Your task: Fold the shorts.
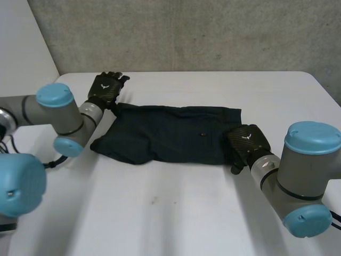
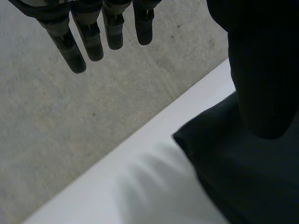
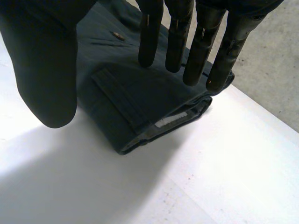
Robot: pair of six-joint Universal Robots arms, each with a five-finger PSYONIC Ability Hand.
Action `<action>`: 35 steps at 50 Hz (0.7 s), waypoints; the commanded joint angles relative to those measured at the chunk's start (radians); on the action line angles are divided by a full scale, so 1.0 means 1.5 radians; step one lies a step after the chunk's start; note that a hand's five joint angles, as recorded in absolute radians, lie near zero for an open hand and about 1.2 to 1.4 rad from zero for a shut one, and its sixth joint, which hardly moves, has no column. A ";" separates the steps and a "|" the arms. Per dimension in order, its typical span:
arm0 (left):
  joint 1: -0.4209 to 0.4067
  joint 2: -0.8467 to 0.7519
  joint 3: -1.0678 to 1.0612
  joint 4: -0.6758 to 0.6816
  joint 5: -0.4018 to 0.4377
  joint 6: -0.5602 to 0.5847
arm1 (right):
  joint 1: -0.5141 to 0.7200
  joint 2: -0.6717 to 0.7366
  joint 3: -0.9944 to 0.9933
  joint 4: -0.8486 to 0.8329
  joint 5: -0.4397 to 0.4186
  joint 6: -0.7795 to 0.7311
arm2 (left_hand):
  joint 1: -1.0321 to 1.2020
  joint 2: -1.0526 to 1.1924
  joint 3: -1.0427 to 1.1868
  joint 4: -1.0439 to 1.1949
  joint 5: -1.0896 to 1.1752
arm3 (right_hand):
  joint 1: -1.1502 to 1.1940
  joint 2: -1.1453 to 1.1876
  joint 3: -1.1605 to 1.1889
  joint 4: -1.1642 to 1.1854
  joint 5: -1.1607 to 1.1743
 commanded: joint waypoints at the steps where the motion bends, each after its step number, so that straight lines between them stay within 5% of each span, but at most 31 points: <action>1: 0.022 0.152 -0.198 -0.007 0.005 -0.102 | -0.007 0.042 -0.009 -0.035 0.000 -0.020 | -0.012 -0.019 -0.028 -0.021 -0.032 | 0.115 0.063 0.061 0.063 0.077; 8: 0.030 0.270 -0.333 0.012 0.006 -0.117 | -0.009 0.070 -0.028 -0.052 -0.003 -0.023 | -0.012 -0.019 -0.028 -0.022 -0.032 | 0.183 0.131 0.130 0.131 0.145; 13: 0.033 0.324 -0.391 0.013 0.008 -0.118 | -0.010 0.069 -0.040 -0.063 -0.002 -0.014 | -0.012 -0.019 -0.028 -0.022 -0.032 | 0.641 0.589 0.588 0.589 0.603; 28: 0.055 0.463 -0.501 0.011 0.008 -0.118 | -0.098 -0.058 0.042 -0.024 -0.002 -0.030 | -0.012 -0.019 -0.028 -0.022 -0.032 | 0.643 0.590 0.589 0.590 0.605; 35: 0.086 0.542 -0.590 0.008 0.013 -0.116 | -0.233 -0.101 0.065 0.047 -0.014 -0.189 | -0.012 -0.019 -0.028 -0.022 -0.032 | 0.643 0.590 0.589 0.590 0.605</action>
